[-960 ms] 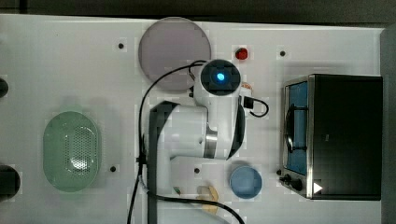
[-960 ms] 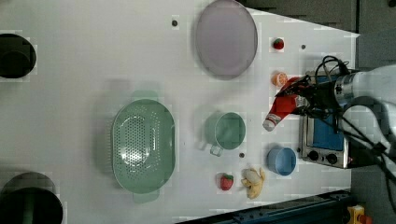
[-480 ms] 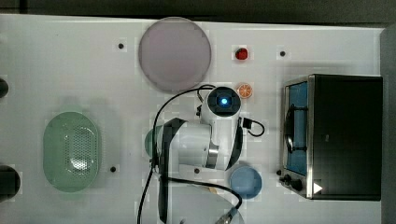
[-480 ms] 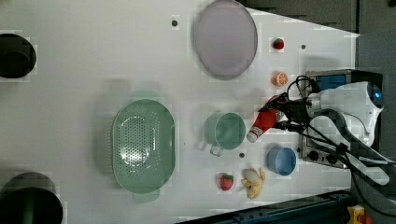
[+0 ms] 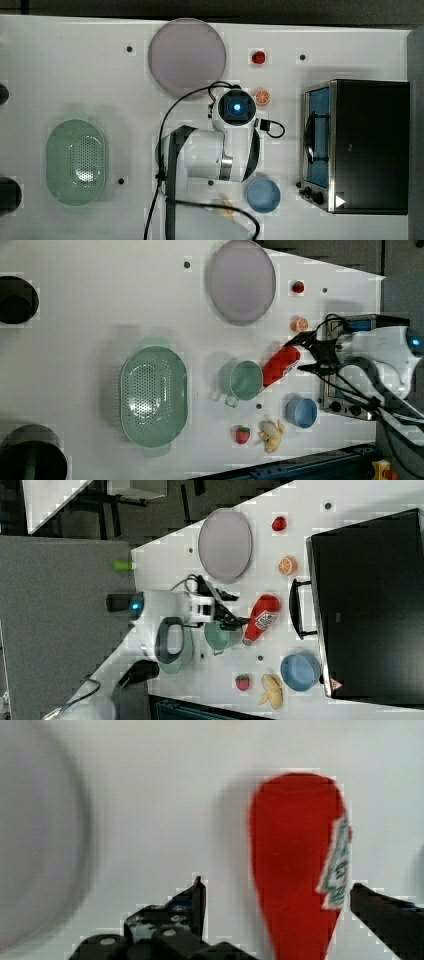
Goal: Pick Ketchup from oven and place it on table.
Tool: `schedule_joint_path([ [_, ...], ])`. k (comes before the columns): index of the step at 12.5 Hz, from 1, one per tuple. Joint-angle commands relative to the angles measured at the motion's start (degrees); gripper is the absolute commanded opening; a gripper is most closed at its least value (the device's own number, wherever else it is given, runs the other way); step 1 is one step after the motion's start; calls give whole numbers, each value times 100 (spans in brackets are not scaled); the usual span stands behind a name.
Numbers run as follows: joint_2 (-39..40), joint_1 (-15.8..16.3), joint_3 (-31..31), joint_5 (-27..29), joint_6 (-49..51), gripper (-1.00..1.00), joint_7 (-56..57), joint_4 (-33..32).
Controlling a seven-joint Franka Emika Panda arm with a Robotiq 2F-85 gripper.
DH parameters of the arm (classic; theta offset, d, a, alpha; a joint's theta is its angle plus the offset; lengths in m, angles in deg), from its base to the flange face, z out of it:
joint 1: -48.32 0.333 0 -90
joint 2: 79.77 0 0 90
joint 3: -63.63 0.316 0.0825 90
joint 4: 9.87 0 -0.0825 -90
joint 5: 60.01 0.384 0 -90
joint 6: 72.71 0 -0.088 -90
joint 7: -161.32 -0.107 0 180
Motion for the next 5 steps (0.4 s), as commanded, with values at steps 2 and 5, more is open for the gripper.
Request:
schedule_joint_path([
  [2,-1205,30,-11,38,759,100,-134,686],
  [5,-1720,28,-15,32,1750,100,-134,1342],
])
